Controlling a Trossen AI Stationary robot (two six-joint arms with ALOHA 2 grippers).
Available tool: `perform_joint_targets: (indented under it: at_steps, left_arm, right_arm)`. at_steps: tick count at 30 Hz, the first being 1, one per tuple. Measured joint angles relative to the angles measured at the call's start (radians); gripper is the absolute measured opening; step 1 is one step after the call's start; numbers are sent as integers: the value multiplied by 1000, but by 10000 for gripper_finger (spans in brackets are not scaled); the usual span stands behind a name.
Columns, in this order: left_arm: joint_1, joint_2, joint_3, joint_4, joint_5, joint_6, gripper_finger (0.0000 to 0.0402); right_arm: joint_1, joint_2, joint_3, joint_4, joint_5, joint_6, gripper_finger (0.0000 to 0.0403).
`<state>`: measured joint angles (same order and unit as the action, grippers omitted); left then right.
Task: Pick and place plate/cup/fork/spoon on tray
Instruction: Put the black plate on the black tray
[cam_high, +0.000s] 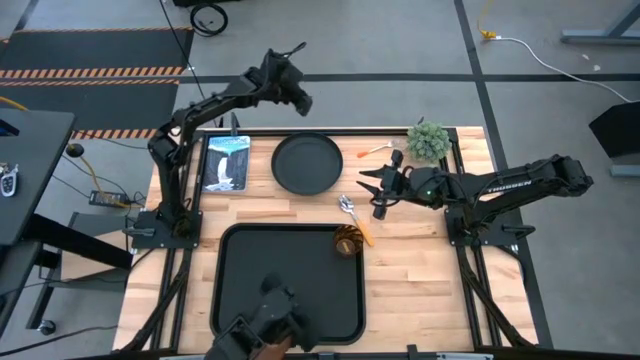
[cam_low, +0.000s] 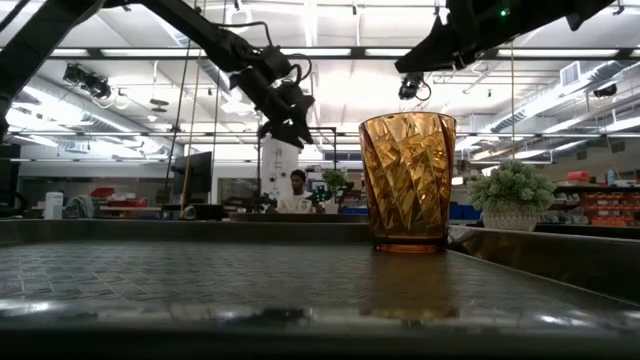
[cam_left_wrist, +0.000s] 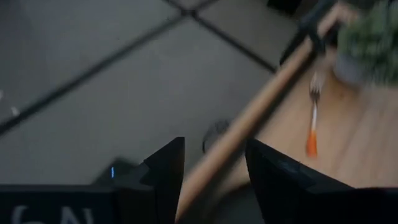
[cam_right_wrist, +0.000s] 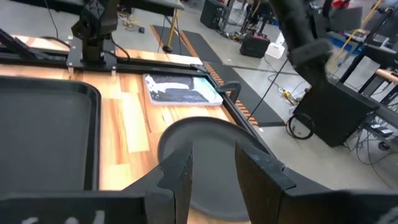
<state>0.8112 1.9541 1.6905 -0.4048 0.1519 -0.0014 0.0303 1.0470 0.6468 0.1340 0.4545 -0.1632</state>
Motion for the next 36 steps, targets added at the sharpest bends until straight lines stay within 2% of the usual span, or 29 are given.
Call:
perform_joint_targets:
  at_steps: [8,13,19,27,36]
  left_arm:
    - [-20,0,-2,-429,10,37,160]
    - [-49,-6,-82,-555,5,13,149]
    - [-60,-6,-194,-516,5,-38,142]
    - [-28,-7,-257,-485,3,-85,147]
    - [10,-7,-291,-456,-1,-124,215]
  right_arm:
    - [8,0,0,-45,-5,44,126]
    - [26,0,0,-70,-7,38,126]
    - [36,0,0,-83,-11,18,126]
    - [36,0,0,-83,-11,-1,126]
    - [36,0,0,-75,-61,2,126]
